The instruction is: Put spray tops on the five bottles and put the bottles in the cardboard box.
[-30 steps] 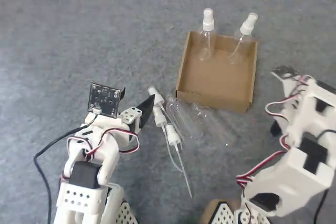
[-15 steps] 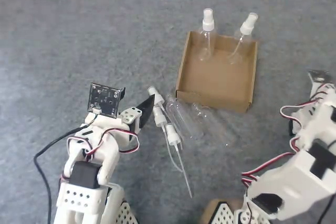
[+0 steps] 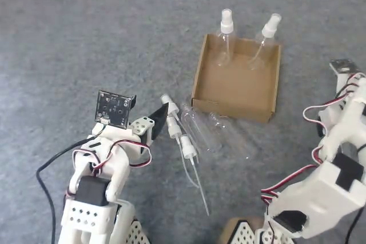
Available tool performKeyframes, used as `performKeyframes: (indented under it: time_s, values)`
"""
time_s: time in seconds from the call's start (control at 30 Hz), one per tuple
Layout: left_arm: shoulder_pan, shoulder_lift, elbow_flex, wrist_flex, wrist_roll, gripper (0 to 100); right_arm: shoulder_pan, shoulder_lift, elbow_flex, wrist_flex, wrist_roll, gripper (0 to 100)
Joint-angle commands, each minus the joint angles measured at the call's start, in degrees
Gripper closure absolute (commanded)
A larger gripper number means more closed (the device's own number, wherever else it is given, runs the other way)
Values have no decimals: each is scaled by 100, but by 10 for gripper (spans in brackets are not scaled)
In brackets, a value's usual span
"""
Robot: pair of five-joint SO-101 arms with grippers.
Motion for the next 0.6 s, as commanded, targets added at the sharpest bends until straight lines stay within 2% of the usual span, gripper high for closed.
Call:
performKeyframes:
  time_s: [0.0,0.1,0.23,0.57]
  values:
    - [-26,-62,-57,-132,-26,746,233,198,-624,224,308,709]
    - [-26,-62,-57,-132,-26,746,286,444,-712,400,695,709]
    - [-26,-62,-57,-132,-26,746,312,576,-782,435,765,721]
    - [-26,-62,-57,-132,-26,746,312,558,-818,391,791,965]
